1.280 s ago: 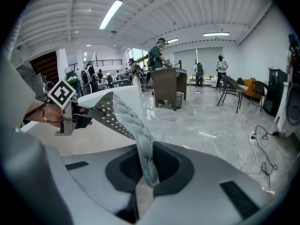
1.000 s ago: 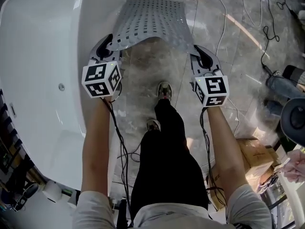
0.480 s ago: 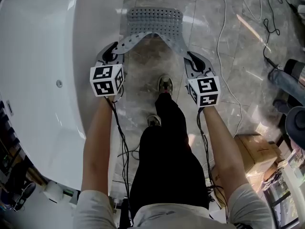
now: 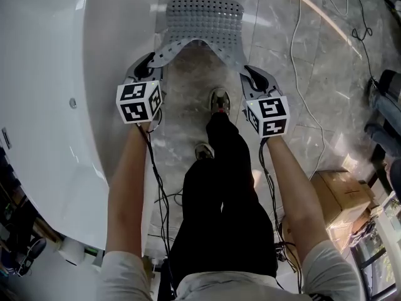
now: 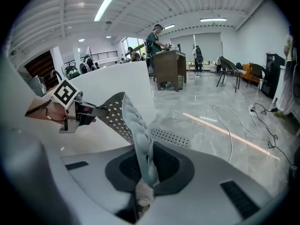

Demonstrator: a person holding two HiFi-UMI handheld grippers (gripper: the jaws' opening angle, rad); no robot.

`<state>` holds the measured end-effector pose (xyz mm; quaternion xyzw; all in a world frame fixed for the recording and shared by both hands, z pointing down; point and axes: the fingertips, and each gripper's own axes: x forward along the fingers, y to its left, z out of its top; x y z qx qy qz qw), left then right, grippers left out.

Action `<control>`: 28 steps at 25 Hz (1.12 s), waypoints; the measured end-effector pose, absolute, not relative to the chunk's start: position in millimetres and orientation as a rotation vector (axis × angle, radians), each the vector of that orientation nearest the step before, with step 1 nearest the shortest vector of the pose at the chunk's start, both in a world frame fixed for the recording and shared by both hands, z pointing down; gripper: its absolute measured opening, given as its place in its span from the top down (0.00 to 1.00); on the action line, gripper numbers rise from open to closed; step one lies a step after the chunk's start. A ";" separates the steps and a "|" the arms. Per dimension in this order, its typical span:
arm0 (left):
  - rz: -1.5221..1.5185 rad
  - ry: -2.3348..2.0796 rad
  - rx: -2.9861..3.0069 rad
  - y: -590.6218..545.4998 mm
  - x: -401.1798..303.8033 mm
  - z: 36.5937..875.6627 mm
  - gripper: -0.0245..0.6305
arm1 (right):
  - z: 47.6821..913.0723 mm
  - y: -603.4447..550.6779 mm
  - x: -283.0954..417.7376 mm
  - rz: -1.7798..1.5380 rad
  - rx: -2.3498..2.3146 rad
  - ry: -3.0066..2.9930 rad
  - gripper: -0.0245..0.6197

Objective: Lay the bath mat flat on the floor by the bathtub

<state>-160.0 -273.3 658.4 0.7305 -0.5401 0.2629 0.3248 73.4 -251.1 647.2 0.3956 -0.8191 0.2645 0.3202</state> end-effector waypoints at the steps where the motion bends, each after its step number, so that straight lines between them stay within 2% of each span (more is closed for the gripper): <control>1: 0.693 -1.408 1.921 -270.0 -159.4 661.7 0.87 | 651.1 -249.6 73.5 0.706 1.047 -2.151 0.93; 10: 0.714 -1.399 1.901 -262.9 -164.0 659.8 0.87 | 647.9 -257.1 64.5 0.689 0.982 -2.187 0.93; 17: 0.655 -1.438 1.851 -239.3 -164.6 662.5 0.87 | 655.4 -219.9 64.2 0.709 0.905 -2.185 0.93; 28: 0.640 -1.514 1.959 -245.3 -173.1 643.9 0.87 | 641.0 -225.4 61.8 0.677 0.996 -2.262 0.93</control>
